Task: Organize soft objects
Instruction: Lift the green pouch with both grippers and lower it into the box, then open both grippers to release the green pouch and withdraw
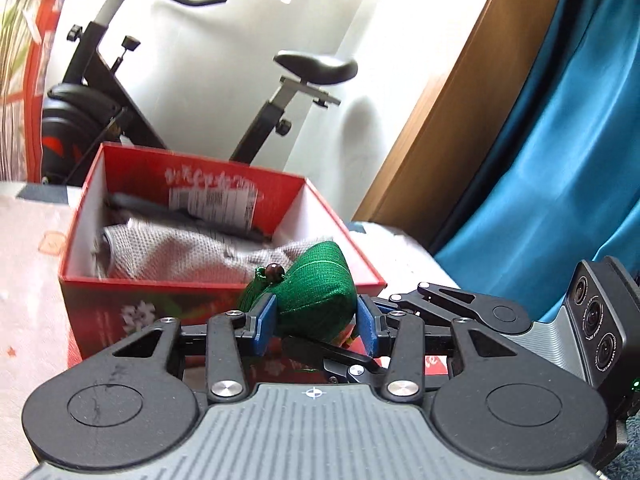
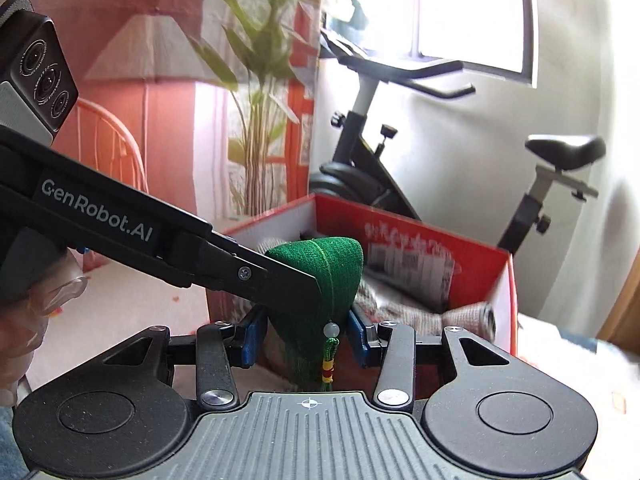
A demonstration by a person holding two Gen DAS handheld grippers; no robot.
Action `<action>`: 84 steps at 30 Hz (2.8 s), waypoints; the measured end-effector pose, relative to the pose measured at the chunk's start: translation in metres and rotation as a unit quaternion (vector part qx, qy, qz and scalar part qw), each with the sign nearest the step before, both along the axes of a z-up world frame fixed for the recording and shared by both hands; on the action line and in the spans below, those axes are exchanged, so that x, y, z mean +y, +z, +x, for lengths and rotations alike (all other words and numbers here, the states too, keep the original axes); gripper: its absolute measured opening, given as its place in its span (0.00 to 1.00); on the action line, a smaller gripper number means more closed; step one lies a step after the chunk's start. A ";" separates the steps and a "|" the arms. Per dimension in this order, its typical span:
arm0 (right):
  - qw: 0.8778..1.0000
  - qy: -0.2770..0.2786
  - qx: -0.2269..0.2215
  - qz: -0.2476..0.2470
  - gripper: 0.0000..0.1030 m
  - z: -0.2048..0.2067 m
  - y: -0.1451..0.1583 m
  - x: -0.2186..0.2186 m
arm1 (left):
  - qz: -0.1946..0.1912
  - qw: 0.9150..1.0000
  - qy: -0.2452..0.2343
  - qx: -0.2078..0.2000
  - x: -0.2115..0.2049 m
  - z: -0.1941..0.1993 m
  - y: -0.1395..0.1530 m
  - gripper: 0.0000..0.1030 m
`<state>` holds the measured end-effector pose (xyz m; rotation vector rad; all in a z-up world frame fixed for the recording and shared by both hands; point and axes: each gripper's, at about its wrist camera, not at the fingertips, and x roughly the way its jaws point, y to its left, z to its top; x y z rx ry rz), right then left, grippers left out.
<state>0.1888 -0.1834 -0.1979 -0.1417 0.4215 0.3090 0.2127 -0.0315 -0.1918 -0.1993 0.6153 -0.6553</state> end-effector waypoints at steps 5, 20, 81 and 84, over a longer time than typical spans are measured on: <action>0.999 0.019 -0.024 -0.013 0.39 0.004 0.034 0.007 | -0.009 1.000 0.011 -0.027 0.007 -0.007 0.030 0.44; 0.993 0.064 -0.082 -0.061 0.39 0.050 0.116 0.031 | -0.019 0.995 0.044 -0.093 0.026 0.006 0.105 0.44; 0.970 -0.185 0.158 0.012 0.60 0.218 -0.024 -0.062 | 0.061 0.991 0.118 0.035 0.029 0.165 -0.011 0.44; 0.974 -0.175 0.141 0.010 0.66 0.210 -0.018 -0.060 | 0.068 0.991 0.116 0.025 0.030 0.158 -0.007 0.45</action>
